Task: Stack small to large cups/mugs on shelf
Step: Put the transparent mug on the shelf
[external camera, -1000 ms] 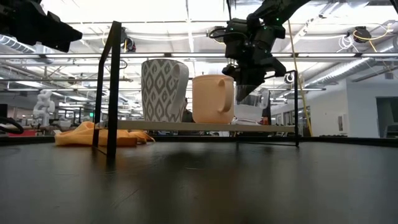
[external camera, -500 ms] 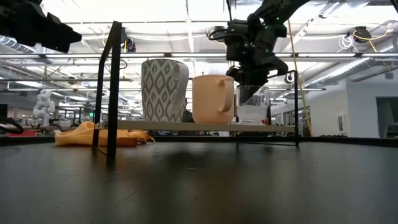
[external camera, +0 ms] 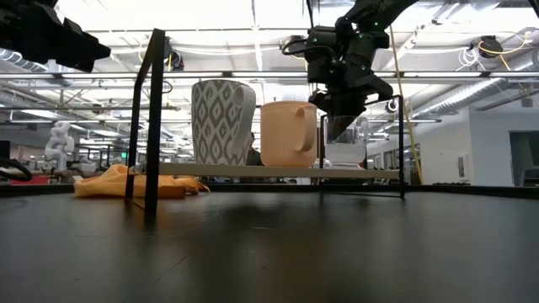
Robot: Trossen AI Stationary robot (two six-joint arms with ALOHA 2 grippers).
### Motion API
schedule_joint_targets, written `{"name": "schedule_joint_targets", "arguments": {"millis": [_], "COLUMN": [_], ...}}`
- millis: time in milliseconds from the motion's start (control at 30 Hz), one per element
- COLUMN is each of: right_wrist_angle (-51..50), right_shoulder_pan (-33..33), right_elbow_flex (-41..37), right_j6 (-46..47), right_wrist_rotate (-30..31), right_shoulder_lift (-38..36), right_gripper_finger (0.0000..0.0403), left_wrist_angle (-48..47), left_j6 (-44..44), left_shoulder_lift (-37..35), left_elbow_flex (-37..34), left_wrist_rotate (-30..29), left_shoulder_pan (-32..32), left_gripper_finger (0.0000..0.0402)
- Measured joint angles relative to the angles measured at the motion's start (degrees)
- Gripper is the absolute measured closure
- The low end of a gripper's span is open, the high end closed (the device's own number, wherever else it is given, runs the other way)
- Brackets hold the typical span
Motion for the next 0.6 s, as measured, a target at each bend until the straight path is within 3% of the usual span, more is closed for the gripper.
{"name": "schedule_joint_targets", "arguments": {"millis": [600], "right_wrist_angle": [3.3], "right_shoulder_pan": [1.05], "right_elbow_flex": [-0.22], "right_j6": [1.95], "right_wrist_rotate": [0.22], "right_shoulder_lift": [0.21], "right_gripper_finger": [0.0323], "left_wrist_angle": [0.0], "left_j6": [0.01], "left_shoulder_lift": [-0.01], "left_elbow_flex": [0.0], "left_wrist_rotate": [0.0], "left_shoulder_pan": [0.02], "left_gripper_finger": [0.0371]}}
